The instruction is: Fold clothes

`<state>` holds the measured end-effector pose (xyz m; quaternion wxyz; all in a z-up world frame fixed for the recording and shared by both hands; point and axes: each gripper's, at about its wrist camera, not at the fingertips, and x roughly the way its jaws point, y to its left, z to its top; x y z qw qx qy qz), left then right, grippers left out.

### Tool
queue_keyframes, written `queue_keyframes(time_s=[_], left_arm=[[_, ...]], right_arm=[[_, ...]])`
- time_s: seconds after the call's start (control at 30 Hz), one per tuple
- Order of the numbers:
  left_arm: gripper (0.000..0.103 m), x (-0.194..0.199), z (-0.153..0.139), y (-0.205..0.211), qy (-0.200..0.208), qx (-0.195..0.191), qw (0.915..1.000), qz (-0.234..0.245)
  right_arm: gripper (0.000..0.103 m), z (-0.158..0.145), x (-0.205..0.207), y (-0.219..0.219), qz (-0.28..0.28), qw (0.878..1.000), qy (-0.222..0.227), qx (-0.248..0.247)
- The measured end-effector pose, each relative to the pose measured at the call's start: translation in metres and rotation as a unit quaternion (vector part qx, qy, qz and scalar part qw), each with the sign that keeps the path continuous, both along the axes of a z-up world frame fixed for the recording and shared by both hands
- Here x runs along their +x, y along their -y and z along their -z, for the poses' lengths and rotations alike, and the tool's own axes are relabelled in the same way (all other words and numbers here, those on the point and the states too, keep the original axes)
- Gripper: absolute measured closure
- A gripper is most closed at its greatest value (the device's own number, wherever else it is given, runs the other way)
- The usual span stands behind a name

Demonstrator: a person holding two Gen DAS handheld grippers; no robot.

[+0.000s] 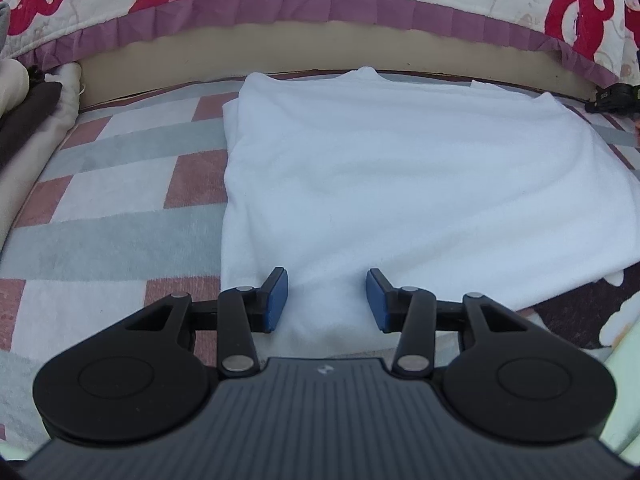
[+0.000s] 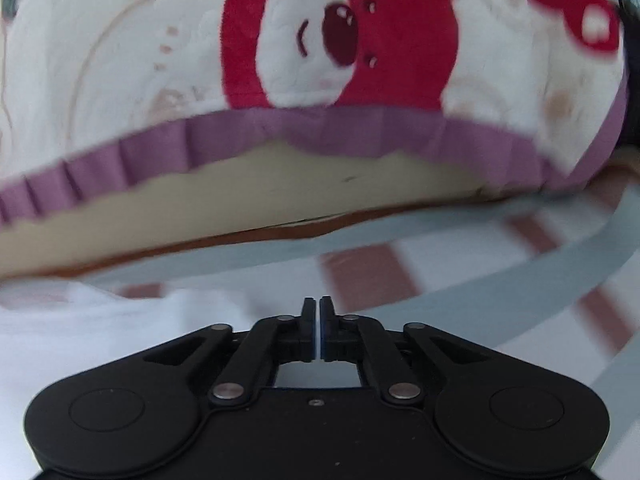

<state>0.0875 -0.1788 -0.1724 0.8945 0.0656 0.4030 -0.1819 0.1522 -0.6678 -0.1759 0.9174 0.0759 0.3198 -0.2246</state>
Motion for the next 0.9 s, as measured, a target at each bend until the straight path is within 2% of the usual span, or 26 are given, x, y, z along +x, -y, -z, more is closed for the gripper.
queue_keyframes(time_s=[0.07, 0.13, 0.2, 0.23, 0.27, 0.37, 0.57, 0.6, 0.63, 0.67, 0.7, 0.73, 0.77, 0.9], left_arm=[[0.06, 0.003, -0.002, 0.0, -0.005, -0.002, 1.0, 0.0], [0.06, 0.008, -0.009, -0.004, -0.001, -0.025, 0.9997, -0.005], [0.059, 0.019, -0.02, -0.004, 0.026, -0.035, 0.9991, -0.003], [0.057, 0.027, -0.025, -0.003, 0.041, -0.035, 0.9985, 0.0], [0.055, 0.035, -0.03, -0.002, 0.055, -0.034, 0.9979, 0.003], [0.052, 0.073, -0.036, 0.003, 0.085, -0.016, 0.9962, 0.016], [0.05, 0.155, -0.023, 0.015, 0.093, 0.033, 0.9942, 0.043], [0.049, 0.167, -0.02, 0.018, 0.092, 0.038, 0.9938, 0.049], [0.049, 0.177, -0.016, 0.02, 0.091, 0.043, 0.9932, 0.057], [0.053, 0.184, -0.011, 0.022, 0.087, 0.048, 0.9929, 0.066], [0.099, 0.19, -0.007, 0.025, 0.078, 0.057, 0.9932, 0.065], [0.103, 0.196, -0.003, 0.027, 0.068, 0.065, 0.9934, 0.065], [0.103, 0.2, -0.001, 0.027, 0.064, 0.069, 0.9936, 0.063], [0.103, 0.195, -0.013, 0.014, 0.09, 0.023, 0.995, 0.038]], right_arm=[[0.094, -0.006, -0.004, -0.004, -0.025, 1.0, 0.003, 0.003], [0.093, -0.013, -0.004, -0.013, -0.061, 0.998, 0.012, 0.015], [0.082, -0.016, 0.003, -0.024, -0.105, 0.994, 0.007, 0.035], [0.067, -0.017, 0.009, -0.029, -0.127, 0.991, 0.0, 0.043], [0.061, -0.018, 0.014, -0.034, -0.141, 0.989, -0.005, 0.041], [0.06, -0.012, 0.032, -0.044, -0.153, 0.987, -0.026, 0.039], [0.06, 0.015, 0.056, -0.049, -0.138, 0.987, -0.069, 0.035], [0.063, 0.018, 0.055, -0.049, -0.142, 0.987, -0.061, 0.033], [0.071, 0.019, 0.052, -0.05, -0.143, 0.988, -0.054, 0.026], [0.085, 0.02, 0.049, -0.05, -0.145, 0.988, -0.048, 0.02], [0.09, 0.02, 0.047, -0.047, -0.146, 0.988, -0.039, 0.019], [0.097, 0.019, 0.045, -0.045, -0.147, 0.989, -0.03, 0.017], [0.097, 0.018, 0.042, -0.043, -0.147, 0.989, -0.024, 0.016], [0.098, 0.011, 0.036, -0.039, -0.139, 0.99, 0.001, 0.022]])
